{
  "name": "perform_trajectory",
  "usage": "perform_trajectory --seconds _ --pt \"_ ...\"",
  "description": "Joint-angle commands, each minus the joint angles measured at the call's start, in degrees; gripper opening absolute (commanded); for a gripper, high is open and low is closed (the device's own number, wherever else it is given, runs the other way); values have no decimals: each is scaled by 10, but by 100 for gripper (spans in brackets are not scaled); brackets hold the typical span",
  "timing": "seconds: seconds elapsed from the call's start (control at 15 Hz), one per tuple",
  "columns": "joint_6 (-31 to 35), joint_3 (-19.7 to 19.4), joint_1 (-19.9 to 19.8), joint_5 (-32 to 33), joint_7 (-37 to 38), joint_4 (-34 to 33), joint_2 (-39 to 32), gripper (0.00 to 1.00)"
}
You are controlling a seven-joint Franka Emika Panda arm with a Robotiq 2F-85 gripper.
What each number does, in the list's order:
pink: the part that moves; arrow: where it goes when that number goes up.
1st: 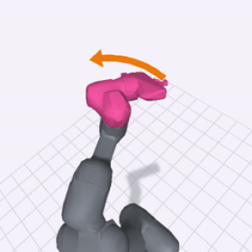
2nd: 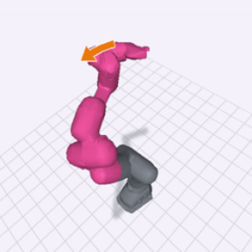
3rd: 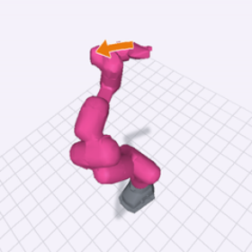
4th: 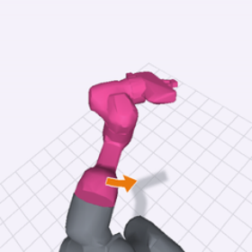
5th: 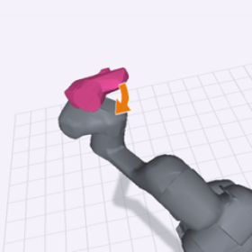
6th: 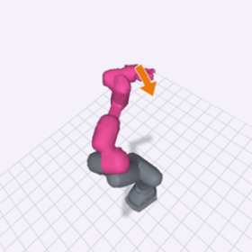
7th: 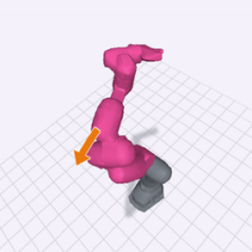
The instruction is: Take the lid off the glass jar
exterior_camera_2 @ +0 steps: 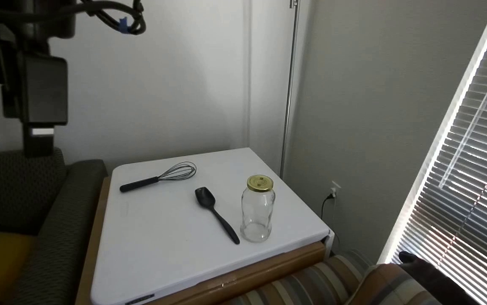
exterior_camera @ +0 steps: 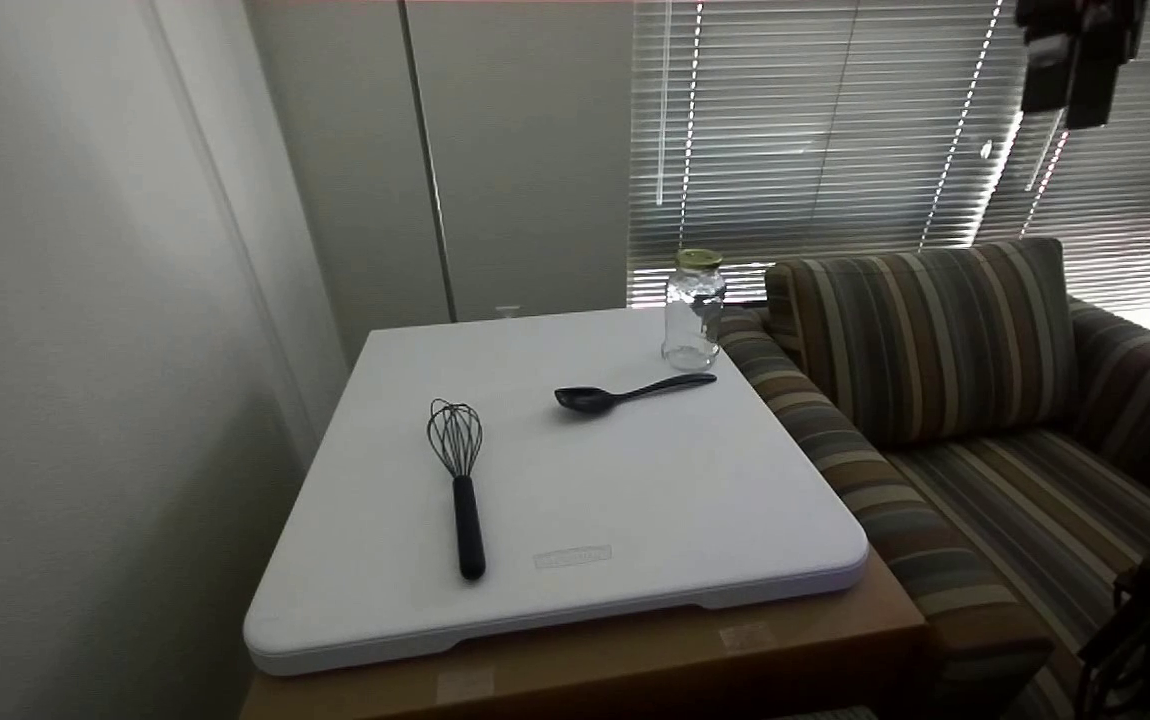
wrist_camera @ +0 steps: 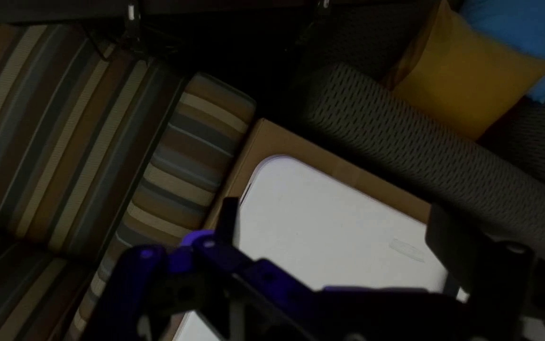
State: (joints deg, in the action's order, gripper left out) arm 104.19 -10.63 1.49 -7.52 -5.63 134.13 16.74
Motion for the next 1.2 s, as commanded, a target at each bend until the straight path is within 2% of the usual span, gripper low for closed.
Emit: perform_trajectory --seconds 0.0,0.4,0.8,1.13 --pt "-2 18 -20 -4 -4 -9 -12 100" --pt "37 22 -33 3 -3 -8 -31 100" --pt "92 26 -39 11 -4 -92 -141 100" --pt "55 33 -44 15 -17 -219 -259 100"
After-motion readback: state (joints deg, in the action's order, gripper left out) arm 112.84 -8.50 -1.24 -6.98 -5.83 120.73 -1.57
